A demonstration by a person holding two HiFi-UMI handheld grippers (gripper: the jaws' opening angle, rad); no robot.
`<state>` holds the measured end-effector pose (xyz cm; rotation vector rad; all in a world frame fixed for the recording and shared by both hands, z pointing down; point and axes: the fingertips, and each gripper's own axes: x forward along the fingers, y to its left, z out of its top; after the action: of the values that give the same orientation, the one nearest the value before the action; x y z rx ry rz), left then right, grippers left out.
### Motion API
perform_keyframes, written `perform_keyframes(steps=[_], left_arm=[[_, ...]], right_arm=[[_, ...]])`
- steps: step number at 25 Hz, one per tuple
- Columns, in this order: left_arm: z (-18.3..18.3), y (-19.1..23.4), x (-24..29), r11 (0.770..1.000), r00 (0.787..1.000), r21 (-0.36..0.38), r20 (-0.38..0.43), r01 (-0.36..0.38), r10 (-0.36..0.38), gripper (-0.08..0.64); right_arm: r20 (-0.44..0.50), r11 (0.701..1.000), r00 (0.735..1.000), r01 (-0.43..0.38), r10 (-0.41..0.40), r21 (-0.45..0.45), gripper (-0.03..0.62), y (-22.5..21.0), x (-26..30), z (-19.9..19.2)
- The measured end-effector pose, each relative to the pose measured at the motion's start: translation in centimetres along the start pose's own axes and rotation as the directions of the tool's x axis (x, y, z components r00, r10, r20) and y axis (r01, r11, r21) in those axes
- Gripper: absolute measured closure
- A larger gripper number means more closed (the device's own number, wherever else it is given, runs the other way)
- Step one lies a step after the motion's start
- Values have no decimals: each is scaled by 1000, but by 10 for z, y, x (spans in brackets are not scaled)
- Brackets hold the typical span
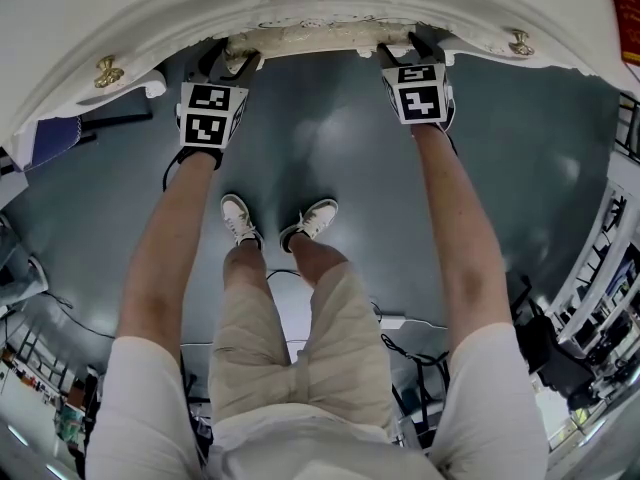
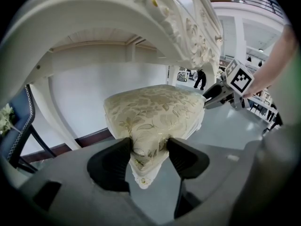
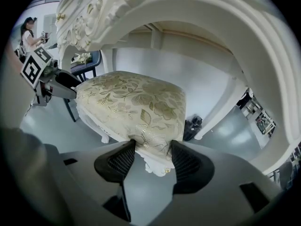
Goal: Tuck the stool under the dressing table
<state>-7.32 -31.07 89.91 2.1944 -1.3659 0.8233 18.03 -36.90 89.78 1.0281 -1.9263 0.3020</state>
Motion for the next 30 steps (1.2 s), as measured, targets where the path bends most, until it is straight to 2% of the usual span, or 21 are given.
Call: perform_keyframes(steps=[8, 12, 13, 14, 16, 18, 23, 27, 30], left_arm=[[2, 0, 1, 1000, 999, -1, 28, 31, -31, 304], [2, -1, -8, 998, 998, 0, 20, 66, -66, 299], [4, -1, -12, 997, 997, -29, 29, 69, -68, 295], [7, 0, -17, 995, 996, -76, 50, 71, -67, 295], [19, 2, -29, 983, 992, -165, 115, 76, -57, 354], [31, 1, -44, 979, 985, -188, 166, 84, -53, 360], [50, -15, -87, 975, 968, -175, 233, 135, -92, 376], [55, -28, -133, 968, 965, -190, 233, 165, -119, 451], [63, -35, -173, 962, 964, -208, 235, 177, -127, 471]], right_arm=[[-11, 1000, 1000, 24, -24, -2, 359, -1, -2, 2], [-66, 999, 998, 14, -16, -30, 353, -2, -4, 2], [-70, 999, 997, 22, -26, -44, 341, -1, -8, 3], [-61, 998, 997, 39, -42, -58, 357, 0, -13, 6], [-25, 995, 997, 77, -79, -70, 440, 4, -26, 10], [-2, 994, 996, 90, -90, -57, 440, 11, -37, 13], [1, 995, 995, 104, -104, -10, 431, 16, -76, 15], [-6, 993, 993, 114, -114, 17, 446, 22, -122, 22], [-13, 990, 993, 119, -119, 82, 448, 29, -164, 24]])
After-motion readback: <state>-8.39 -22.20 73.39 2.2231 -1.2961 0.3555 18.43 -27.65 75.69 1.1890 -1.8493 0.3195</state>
